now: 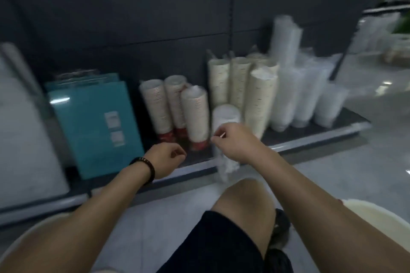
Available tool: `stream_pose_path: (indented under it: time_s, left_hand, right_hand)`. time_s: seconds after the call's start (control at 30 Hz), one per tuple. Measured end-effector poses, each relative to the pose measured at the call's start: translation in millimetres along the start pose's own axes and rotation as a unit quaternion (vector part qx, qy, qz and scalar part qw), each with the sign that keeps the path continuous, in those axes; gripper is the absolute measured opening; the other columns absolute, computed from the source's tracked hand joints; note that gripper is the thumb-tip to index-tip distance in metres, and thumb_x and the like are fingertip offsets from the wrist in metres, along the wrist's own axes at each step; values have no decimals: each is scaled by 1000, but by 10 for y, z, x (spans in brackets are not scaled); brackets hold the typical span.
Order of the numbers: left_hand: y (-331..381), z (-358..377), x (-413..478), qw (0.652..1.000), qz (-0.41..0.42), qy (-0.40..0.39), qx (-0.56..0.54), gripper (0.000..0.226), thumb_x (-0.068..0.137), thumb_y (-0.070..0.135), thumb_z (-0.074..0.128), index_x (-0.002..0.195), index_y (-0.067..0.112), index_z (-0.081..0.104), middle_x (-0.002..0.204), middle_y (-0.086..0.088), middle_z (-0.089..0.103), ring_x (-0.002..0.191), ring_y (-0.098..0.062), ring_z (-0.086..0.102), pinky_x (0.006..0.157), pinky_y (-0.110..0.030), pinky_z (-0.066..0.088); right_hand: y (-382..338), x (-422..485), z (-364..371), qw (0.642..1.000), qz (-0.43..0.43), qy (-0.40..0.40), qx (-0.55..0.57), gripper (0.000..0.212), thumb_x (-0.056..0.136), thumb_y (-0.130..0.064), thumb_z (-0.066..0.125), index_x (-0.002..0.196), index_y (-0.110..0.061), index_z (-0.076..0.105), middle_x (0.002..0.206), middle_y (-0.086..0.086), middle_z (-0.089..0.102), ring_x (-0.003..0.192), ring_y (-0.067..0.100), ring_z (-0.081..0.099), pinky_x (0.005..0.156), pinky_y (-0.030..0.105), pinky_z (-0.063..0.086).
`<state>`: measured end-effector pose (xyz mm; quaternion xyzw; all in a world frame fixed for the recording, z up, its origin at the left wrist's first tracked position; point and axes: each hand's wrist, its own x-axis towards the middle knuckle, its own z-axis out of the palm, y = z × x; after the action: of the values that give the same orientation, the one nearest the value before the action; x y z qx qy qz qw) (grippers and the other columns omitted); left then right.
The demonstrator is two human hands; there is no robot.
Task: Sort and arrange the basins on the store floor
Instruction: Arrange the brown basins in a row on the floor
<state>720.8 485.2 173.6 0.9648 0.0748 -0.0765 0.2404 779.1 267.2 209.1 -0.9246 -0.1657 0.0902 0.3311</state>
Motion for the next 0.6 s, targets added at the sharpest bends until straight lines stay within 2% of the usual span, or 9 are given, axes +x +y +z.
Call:
stream_pose_path:
  time_s: [0.1,0.17,0.23,0.3,0.37,0.47,0.53,0.6]
  left_hand:
    - [-702,-93,-549,997,-77,28,-7,18,98,33,60,109,27,73,104,7,73,91,-11,65,79,-22,45]
    - [-1123,-111,-905,990,-129,49,-19,16,97,36,60,105,31,73,101,8,72,93,-12,65,77,-22,44]
    - [-1505,-113,-1256,982,-173,70,-35,15,96,36,60,104,31,72,101,7,73,89,-13,65,75,-22,45]
    - [-1861,-70,-1594,974,-208,76,-44,19,98,35,58,109,29,73,103,6,71,91,-15,65,77,-23,44]
    - [-2207,31,-1930,963,-247,87,-64,20,97,33,59,108,27,74,102,6,71,98,-16,64,79,-25,42]
    - [-2770,283,-2418,933,-320,102,-131,9,92,31,64,93,29,73,96,5,72,99,-20,68,80,-27,47]
    - [-3078,484,-2697,901,-372,119,-187,11,91,32,66,95,27,74,95,7,70,97,-20,70,76,-25,46]
    - [-3302,701,-2910,867,-418,137,-234,10,92,33,65,96,27,72,95,5,72,92,-20,71,74,-25,49]
  right_hand:
    - [-647,-34,632,994,-68,-86,-17,23,97,-39,64,104,-22,78,101,-1,76,93,19,67,79,29,49]
    - [-1010,-140,1091,982,-98,-155,-34,26,97,-39,64,106,-18,78,106,1,76,93,19,67,80,33,53]
    - [-1337,-264,1557,963,-119,-228,-74,31,98,-39,64,108,-13,76,108,7,74,95,24,69,82,37,58]
    - [-1628,-443,2005,939,-138,-291,-122,37,99,-40,62,117,-9,73,115,10,71,102,29,67,81,37,55]
    - [-1861,-634,2394,914,-153,-343,-154,39,101,-40,61,116,-6,69,111,13,67,100,31,67,75,35,51]
    - [-2073,-900,2896,878,-184,-399,-191,25,105,-29,56,91,-10,63,87,7,60,76,21,59,59,29,45]
    - [-2149,-991,3223,849,-188,-434,-233,22,105,-26,53,100,-11,68,93,8,63,83,24,65,59,29,45]
    - [-2191,-998,3550,838,-175,-453,-250,25,103,-29,54,109,-11,70,105,12,66,98,29,69,65,30,48]
